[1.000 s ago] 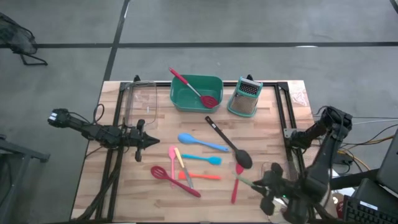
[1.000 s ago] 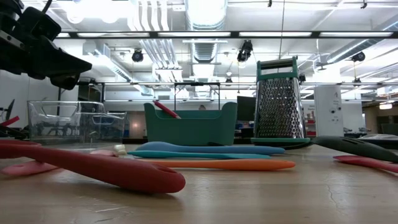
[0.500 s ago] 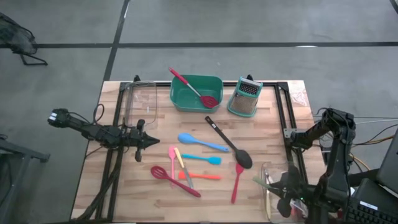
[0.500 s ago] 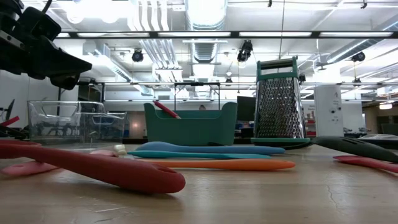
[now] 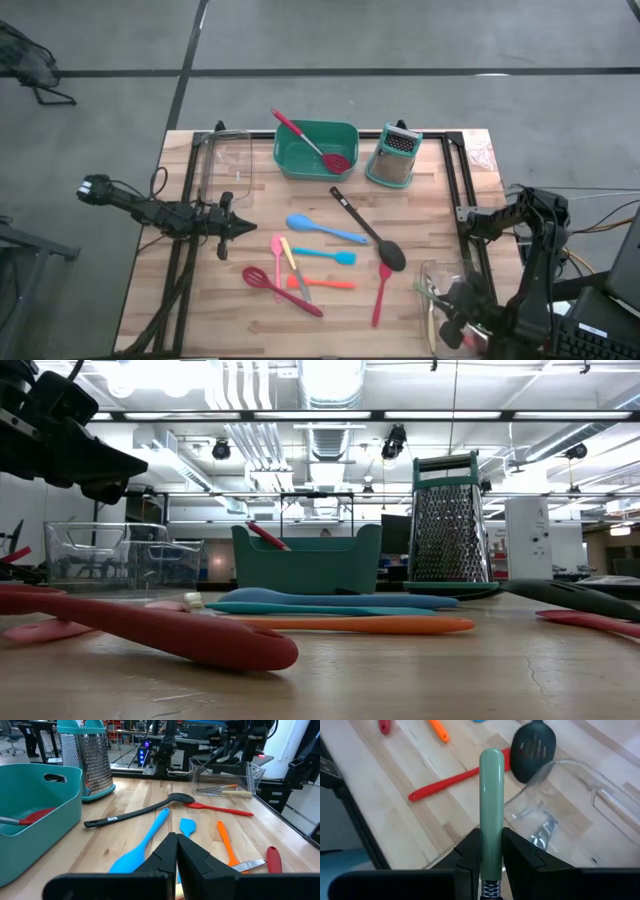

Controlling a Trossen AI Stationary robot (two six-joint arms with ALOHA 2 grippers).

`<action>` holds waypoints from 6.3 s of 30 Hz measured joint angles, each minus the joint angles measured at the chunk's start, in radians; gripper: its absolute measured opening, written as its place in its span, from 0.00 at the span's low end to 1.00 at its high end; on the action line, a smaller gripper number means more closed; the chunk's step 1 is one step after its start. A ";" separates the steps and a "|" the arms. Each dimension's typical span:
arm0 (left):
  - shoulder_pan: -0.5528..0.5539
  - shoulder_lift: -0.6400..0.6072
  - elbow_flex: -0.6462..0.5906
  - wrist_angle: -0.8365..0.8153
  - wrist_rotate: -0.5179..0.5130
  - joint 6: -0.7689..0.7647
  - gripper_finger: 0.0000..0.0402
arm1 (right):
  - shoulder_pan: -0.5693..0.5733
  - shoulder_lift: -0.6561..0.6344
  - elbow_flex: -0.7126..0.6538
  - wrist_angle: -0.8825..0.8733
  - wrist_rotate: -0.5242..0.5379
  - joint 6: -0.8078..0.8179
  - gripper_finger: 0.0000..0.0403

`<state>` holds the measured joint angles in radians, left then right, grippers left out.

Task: Pick & Place Kitchen Items
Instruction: Put the green knife into the bottom right transparent bin, then put the yellow knife into the bottom right transparent bin

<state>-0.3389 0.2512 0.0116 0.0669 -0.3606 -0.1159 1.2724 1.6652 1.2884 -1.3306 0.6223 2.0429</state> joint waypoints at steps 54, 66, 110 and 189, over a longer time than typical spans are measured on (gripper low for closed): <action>0.000 0.000 0.000 0.000 0.000 0.000 0.03 | -0.068 0.138 0.138 -0.206 -0.018 0.101 0.39; 0.000 0.000 0.000 0.000 0.000 0.000 0.03 | -0.248 0.137 0.255 -0.188 0.207 -0.226 0.36; 0.000 0.000 0.000 0.000 0.000 0.000 0.03 | -0.941 0.356 0.303 0.982 -0.124 -1.190 0.61; 0.000 0.000 0.000 0.000 0.000 0.000 0.03 | -1.008 0.717 0.733 0.555 -0.301 -1.325 0.13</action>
<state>-0.3389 0.2512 0.0116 0.0669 -0.3605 -0.1160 0.2648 2.3820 2.0212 -0.7752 0.3214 0.7177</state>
